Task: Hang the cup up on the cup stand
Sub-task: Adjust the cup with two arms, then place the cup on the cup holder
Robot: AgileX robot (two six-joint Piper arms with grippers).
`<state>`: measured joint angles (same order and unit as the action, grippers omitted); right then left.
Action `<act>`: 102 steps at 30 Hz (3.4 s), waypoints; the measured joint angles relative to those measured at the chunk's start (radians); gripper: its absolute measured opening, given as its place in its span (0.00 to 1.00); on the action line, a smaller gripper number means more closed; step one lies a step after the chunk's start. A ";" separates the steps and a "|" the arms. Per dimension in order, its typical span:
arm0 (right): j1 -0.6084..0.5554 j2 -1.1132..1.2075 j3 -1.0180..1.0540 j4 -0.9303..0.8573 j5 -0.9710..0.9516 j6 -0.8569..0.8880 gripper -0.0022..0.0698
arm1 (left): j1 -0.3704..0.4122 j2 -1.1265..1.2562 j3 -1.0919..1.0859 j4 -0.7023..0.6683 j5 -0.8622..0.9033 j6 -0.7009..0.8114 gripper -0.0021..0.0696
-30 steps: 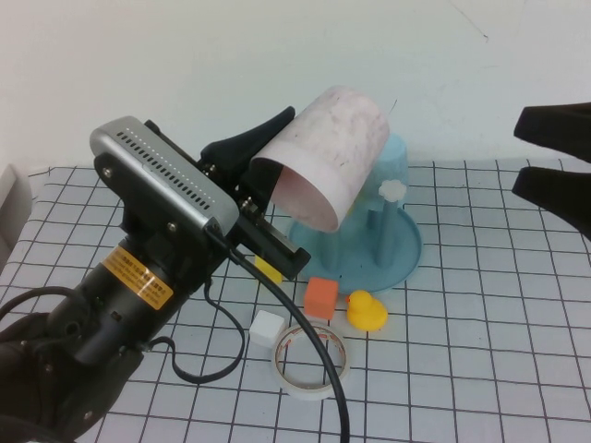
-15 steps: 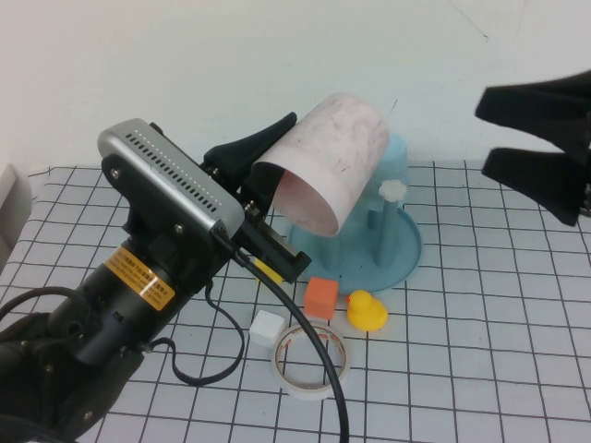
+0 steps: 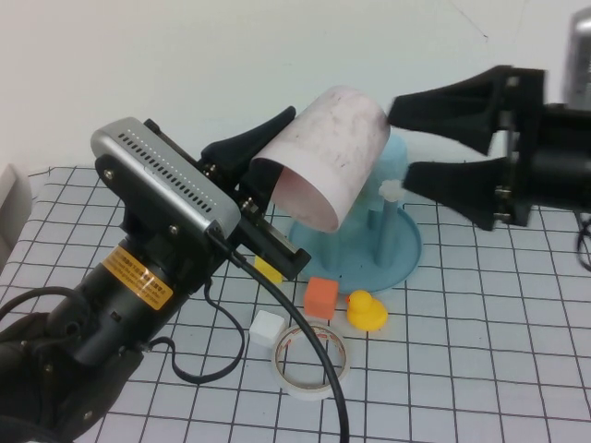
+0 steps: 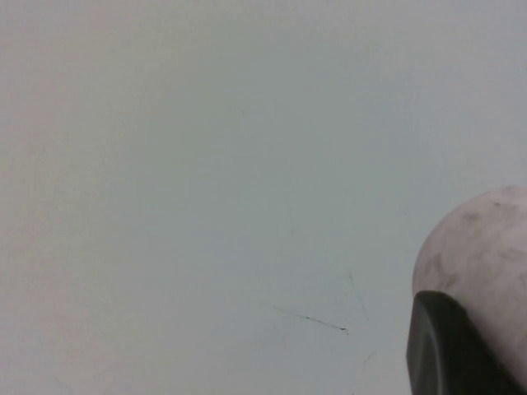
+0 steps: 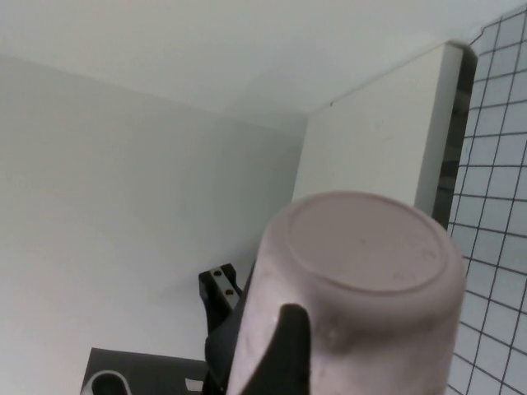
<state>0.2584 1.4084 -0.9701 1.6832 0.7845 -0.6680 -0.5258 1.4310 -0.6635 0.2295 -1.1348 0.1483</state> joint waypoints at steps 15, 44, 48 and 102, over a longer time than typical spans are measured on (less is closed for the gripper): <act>0.113 0.134 -0.169 0.000 0.002 0.009 0.99 | 0.000 0.000 0.000 -0.002 -0.002 0.000 0.04; 0.140 0.173 -0.190 0.013 -0.084 -0.077 0.86 | 0.000 0.019 0.000 -0.045 0.008 -0.024 0.34; 0.140 0.173 -0.216 0.013 -0.105 -0.176 0.86 | 0.000 0.019 0.000 -0.047 0.026 -0.055 0.58; 0.140 0.679 -0.540 0.029 -0.489 -1.128 0.89 | 0.002 -0.569 0.201 -0.140 1.273 0.000 0.23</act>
<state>0.3987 2.0873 -1.5102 1.7122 0.2950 -1.7959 -0.5238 0.8618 -0.4621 0.0892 0.1382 0.1482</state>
